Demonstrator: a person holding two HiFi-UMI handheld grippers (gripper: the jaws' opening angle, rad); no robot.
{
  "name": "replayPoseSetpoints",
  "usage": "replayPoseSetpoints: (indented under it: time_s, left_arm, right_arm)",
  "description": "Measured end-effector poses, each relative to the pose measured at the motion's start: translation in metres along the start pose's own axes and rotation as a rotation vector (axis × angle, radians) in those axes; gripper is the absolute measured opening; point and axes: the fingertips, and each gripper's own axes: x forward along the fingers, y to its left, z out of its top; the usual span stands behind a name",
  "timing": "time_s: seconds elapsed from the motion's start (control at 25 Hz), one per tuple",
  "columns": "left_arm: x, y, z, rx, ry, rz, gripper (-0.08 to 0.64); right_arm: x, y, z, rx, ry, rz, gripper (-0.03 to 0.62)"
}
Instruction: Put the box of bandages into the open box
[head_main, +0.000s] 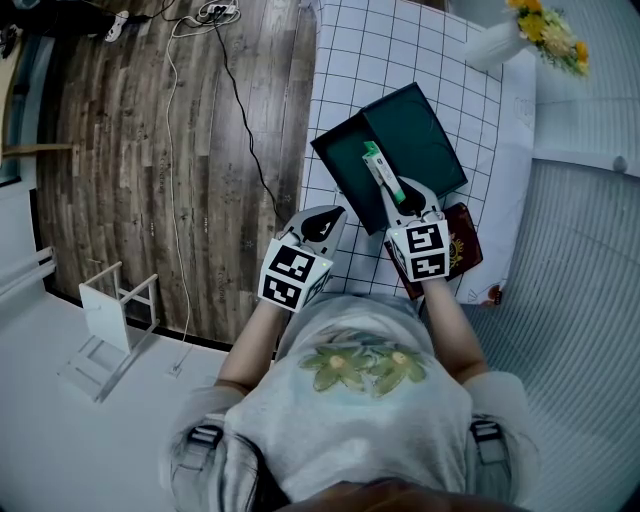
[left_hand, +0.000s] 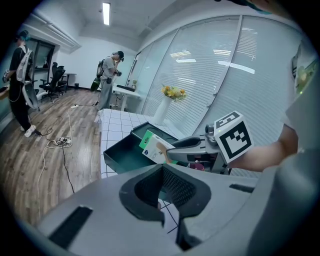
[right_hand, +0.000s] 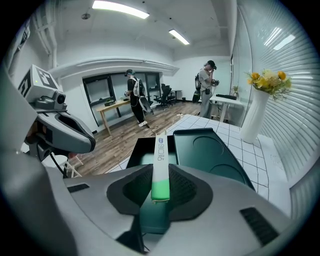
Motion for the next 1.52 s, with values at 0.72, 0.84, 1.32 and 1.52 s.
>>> replayPoseSetpoints:
  time_s: [0.72,0.84,1.32,1.52]
  left_arm:
    - [0.004,-0.002,-0.002,-0.004,0.010,-0.004,0.005]
    - [0.005,-0.002,-0.002,-0.003,0.012,-0.007,0.005]
    - [0.007,-0.002,0.000,-0.004,0.015,-0.008,0.005]
    - [0.006,-0.002,-0.003,-0.003,0.017,-0.005,0.005]
  right_arm:
    - [0.015,-0.001,-0.013,-0.024,0.043,0.010,0.091]
    - [0.016,-0.001,-0.012,-0.032,0.051,0.010,0.091]
    - [0.021,0.001,-0.018,-0.082,0.100,0.005,0.091]
    - [0.022,0.004,-0.022,-0.112,0.123,0.005,0.091]
